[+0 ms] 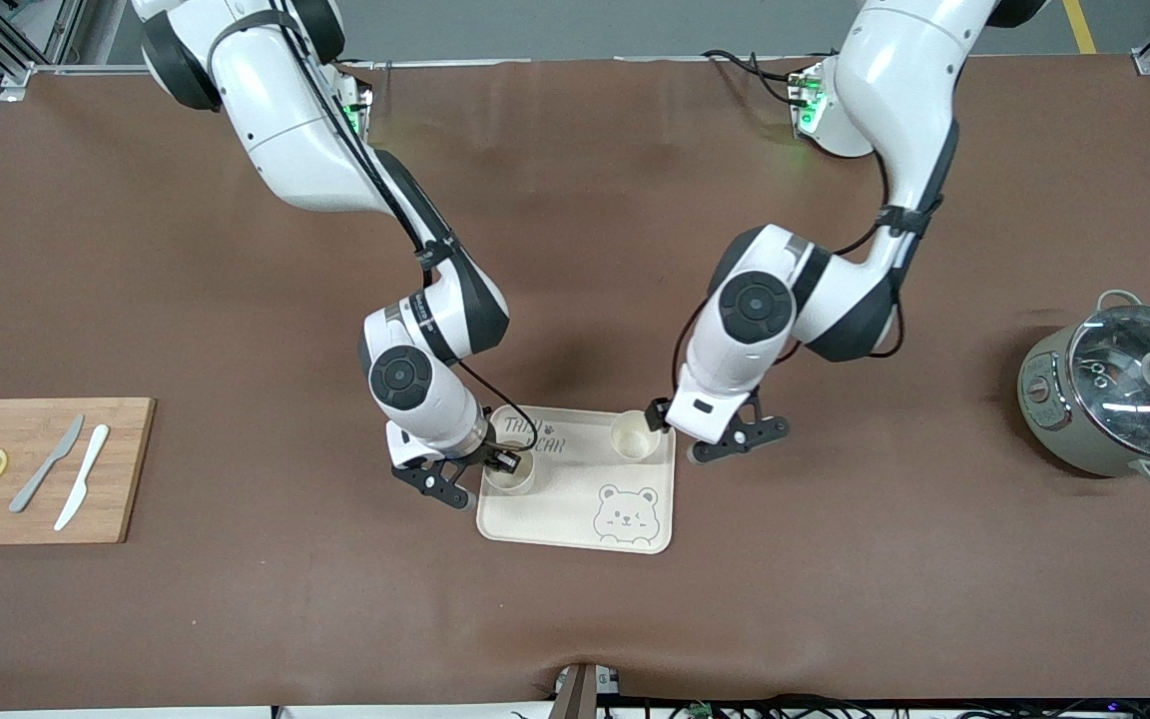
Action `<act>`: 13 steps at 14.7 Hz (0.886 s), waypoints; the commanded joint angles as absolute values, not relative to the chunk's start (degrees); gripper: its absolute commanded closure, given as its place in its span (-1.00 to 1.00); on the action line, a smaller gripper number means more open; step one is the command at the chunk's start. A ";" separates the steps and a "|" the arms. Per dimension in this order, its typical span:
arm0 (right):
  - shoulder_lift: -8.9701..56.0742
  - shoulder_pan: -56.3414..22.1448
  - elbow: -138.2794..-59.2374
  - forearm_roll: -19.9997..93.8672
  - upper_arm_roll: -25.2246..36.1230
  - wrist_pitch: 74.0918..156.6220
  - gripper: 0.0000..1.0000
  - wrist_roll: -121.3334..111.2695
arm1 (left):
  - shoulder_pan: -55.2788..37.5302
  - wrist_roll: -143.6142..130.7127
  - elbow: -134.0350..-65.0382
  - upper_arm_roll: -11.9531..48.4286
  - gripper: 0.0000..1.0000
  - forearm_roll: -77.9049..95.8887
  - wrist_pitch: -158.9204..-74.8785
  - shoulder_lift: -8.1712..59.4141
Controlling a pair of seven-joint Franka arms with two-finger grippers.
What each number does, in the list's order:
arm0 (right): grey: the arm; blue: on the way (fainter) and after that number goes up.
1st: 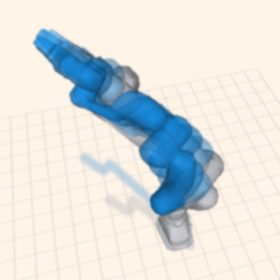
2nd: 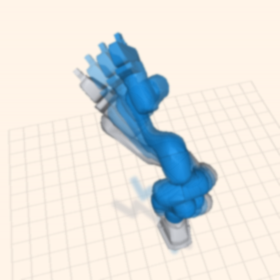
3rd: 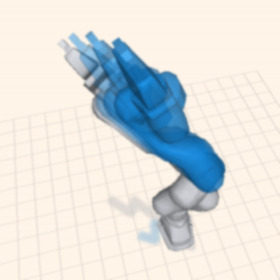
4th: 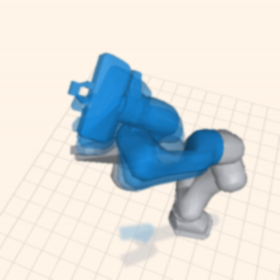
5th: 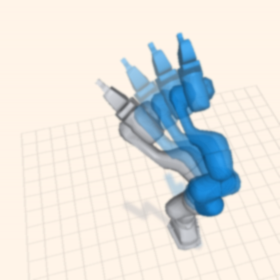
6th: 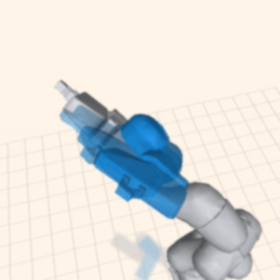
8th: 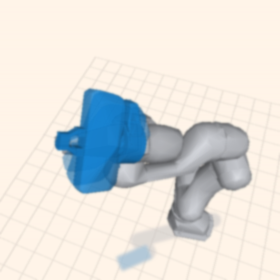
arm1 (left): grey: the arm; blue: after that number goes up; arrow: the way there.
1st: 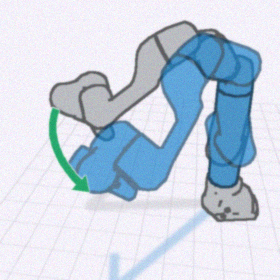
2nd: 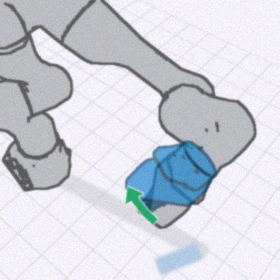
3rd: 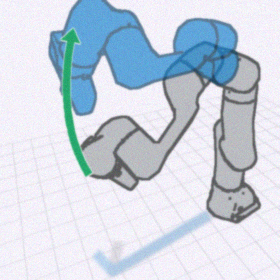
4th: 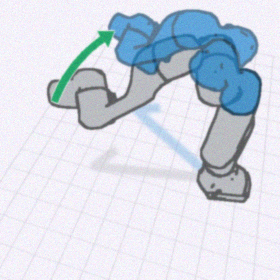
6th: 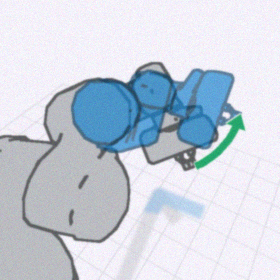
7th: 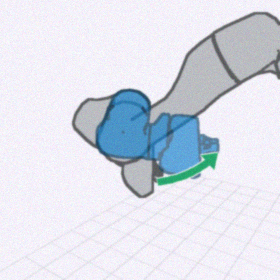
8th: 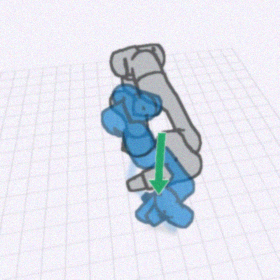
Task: Place white IKEA cup upright on tray with both arms
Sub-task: 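Set the cup on the tray and open the left gripper, then raise the left gripper away while the right gripper releases its cup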
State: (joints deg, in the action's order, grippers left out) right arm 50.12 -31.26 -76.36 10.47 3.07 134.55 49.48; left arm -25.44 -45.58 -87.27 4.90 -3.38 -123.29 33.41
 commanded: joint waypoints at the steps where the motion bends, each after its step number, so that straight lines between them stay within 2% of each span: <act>1: 51.33 -31.90 -74.79 10.55 3.60 135.43 1.00 50.71 | -20.23 -34.41 -88.15 5.27 -1.00 -3.78 -117.18 28.40; 4: 51.42 -32.08 -74.79 10.55 3.60 135.53 1.00 50.71 | -15.31 -24.38 -88.15 5.54 -1.00 -3.69 -112.95 25.85; 5: 51.33 -31.99 -74.88 10.55 3.60 135.53 0.75 50.63 | -13.64 -21.56 -88.15 5.54 -1.00 -3.60 -112.33 25.14; 6: 51.33 -31.99 -74.88 10.55 3.60 135.44 0.39 50.63 | -11.80 -17.97 -88.15 5.71 -1.00 -2.99 -111.72 24.96; 9: 51.33 -31.99 -74.97 10.55 3.60 135.44 -0.80 50.63 | -6.96 -6.88 -88.15 5.54 -1.00 -0.01 -111.09 23.73; 10: 51.33 -31.99 -74.97 10.46 3.60 135.44 -1.00 50.54 | -5.64 -5.72 -88.15 5.71 -1.00 0.26 -111.18 23.38; 13: 51.33 -31.99 -75.06 10.28 3.60 135.44 -1.00 50.19 | -3.70 -5.01 -88.07 5.54 -1.00 0.00 -111.18 22.41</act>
State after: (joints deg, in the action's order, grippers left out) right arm 50.32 -31.40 -76.36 10.43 3.08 135.27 49.49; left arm -4.65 -5.98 -87.15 5.02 -0.69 -111.94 24.34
